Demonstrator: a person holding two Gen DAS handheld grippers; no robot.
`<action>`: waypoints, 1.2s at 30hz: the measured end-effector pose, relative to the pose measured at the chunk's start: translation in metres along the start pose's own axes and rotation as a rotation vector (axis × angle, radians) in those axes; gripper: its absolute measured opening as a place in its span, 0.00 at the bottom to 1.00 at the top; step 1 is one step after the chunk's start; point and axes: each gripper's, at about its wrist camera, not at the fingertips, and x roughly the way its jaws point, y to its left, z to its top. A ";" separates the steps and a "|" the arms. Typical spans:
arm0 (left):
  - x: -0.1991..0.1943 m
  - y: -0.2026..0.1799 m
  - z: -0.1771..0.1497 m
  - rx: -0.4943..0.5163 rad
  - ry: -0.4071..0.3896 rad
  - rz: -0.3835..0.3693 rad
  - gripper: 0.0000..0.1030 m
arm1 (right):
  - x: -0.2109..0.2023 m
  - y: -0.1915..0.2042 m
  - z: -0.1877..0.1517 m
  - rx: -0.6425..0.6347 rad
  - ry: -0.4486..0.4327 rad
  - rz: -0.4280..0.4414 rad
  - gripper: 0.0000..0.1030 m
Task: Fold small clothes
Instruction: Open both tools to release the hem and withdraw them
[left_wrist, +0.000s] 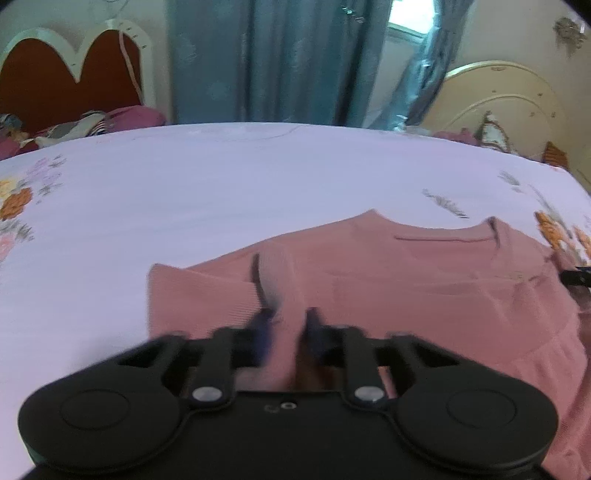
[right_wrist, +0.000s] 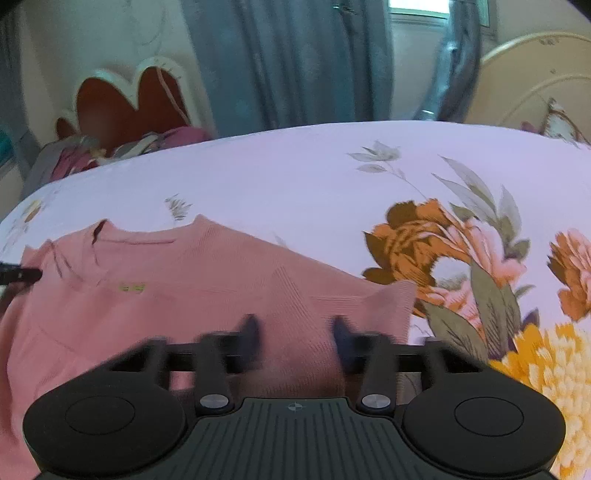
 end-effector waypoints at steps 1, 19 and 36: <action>-0.002 -0.002 -0.001 0.012 -0.011 0.007 0.14 | -0.002 0.002 0.000 -0.008 -0.005 0.002 0.12; -0.011 0.000 -0.007 -0.152 -0.194 0.224 0.13 | -0.005 -0.030 0.007 0.307 -0.156 -0.143 0.00; -0.006 0.002 -0.012 -0.106 -0.131 0.202 0.37 | 0.020 0.003 0.013 0.148 -0.067 -0.084 0.37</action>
